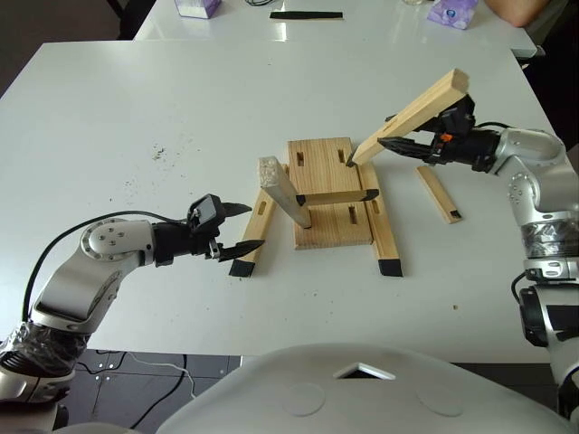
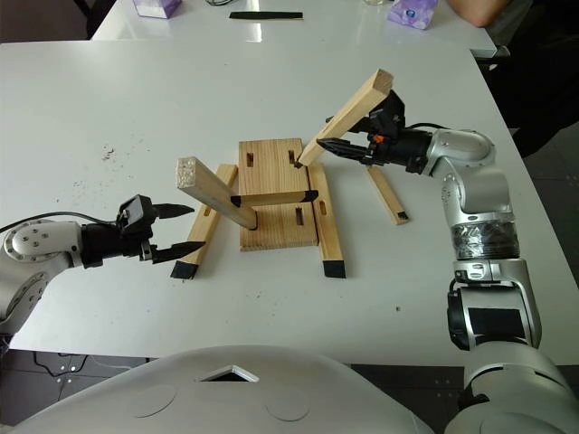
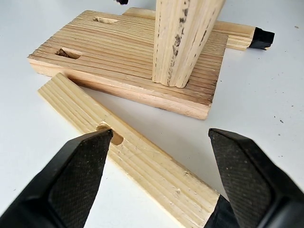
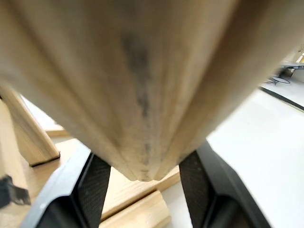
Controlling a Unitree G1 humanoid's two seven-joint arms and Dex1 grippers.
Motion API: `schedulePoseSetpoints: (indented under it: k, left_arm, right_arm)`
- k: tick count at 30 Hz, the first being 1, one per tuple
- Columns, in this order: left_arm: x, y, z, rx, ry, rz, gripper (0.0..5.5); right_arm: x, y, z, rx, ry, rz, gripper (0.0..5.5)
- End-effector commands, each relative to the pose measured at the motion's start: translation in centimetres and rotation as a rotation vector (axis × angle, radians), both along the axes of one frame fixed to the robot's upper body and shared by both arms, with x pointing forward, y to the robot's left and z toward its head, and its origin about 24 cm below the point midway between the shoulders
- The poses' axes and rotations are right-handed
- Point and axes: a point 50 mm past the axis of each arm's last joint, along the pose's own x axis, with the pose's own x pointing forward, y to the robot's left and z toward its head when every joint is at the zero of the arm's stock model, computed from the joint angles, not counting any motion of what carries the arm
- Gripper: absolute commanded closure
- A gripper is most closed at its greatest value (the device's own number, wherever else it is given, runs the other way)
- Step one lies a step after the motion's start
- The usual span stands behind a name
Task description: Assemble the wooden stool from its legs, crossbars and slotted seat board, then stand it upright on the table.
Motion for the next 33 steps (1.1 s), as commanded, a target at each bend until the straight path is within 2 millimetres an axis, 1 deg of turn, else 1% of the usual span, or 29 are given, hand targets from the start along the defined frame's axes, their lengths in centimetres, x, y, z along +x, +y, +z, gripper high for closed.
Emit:
schedulePoseSetpoints:
  k: [1,4,7,11,15,20,22,24,30,33]
  left_arm:
    - [0.2,-1.1,0.4,-0.001,-0.024,-0.038,1.73]
    - [0.0,-1.6,0.6,-0.009,-0.033,-0.047,1.73]
    - [-0.2,-1.9,0.6,-0.005,-0.040,-0.055,1.73]
    - [-0.6,-2.1,0.1,0.038,-0.046,-0.060,1.73]
    - [-1.0,-1.8,-1.0,0.106,-0.039,-0.050,1.73]
    - [-1.5,-2.0,-1.0,0.116,-0.038,-0.055,1.73]
    - [-1.6,-2.1,-1.0,0.114,-0.038,-0.057,1.73]
    - [-1.5,-2.1,-1.0,0.111,-0.041,-0.053,1.73]
    - [-1.4,-2.4,-0.9,0.093,-0.046,-0.056,1.73]
    - [-1.4,-2.7,-0.7,0.074,-0.047,-0.072,1.73]
  right_arm:
    - [-1.0,0.1,-1.5,-0.106,0.015,0.095,3.51]
    - [-1.6,-0.3,-1.9,-0.162,0.023,0.144,3.51]
    - [-2.3,-0.3,-1.9,-0.188,0.031,0.184,3.51]
    - [-3.1,-0.1,-1.8,-0.202,0.048,0.217,3.51]
    - [-3.7,0.0,-2.0,-0.205,0.079,0.236,3.51]
    - [-4.6,0.2,-1.8,-0.176,0.118,0.259,3.51]
    - [-4.6,0.3,-1.5,-0.163,0.105,0.250,3.51]
    - [-3.2,0.4,-0.7,-0.143,0.032,0.175,3.51]
    - [2.6,0.9,2.1,-0.037,-0.144,-0.076,3.51]
    - [4.9,1.3,2.5,-0.020,-0.184,-0.158,3.51]
